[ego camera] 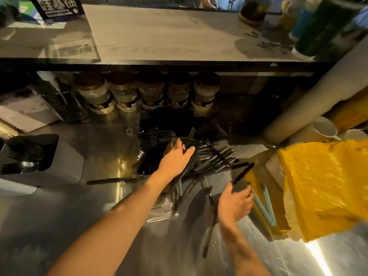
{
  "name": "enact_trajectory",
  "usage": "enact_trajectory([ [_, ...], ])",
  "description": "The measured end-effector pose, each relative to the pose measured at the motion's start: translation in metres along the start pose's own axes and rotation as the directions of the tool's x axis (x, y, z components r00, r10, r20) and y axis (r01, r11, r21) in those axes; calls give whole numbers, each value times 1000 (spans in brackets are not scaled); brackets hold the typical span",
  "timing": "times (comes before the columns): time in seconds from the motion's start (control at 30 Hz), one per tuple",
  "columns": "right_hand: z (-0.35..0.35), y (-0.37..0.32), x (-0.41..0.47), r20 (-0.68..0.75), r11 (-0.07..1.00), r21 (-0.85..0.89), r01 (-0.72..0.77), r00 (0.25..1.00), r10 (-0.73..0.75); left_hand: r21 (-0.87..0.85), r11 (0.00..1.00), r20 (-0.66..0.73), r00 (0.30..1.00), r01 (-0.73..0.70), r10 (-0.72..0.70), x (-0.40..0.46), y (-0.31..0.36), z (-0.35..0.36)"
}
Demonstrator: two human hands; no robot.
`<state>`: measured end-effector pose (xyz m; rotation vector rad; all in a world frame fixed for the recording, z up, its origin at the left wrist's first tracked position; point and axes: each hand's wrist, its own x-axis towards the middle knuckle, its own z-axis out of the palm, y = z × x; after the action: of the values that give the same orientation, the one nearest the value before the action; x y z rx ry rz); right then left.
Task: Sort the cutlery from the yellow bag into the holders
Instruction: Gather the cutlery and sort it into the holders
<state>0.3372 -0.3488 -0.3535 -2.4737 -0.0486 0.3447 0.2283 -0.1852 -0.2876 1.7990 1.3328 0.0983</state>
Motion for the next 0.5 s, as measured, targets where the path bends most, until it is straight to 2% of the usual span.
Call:
enact_trajectory([
  [0.1, 7, 12, -10, 132, 998, 44, -44, 990, 38, 279, 959, 89, 996, -49, 25, 34, 2, 15],
  [0.27, 20, -9, -14, 293, 953, 285, -100, 956, 12, 471, 869, 42, 988, -150, 148, 50, -16, 46],
  [0.4, 29, -27, -8, 320, 947, 305, -104, 947, 1, 584, 778, 16, 961, -233, 276, 48, -18, 55],
  [0.5, 34, -42, -5, 299, 879, 420, -226, 949, 101, 636, 717, 40, 940, -286, 339, 52, -15, 53],
])
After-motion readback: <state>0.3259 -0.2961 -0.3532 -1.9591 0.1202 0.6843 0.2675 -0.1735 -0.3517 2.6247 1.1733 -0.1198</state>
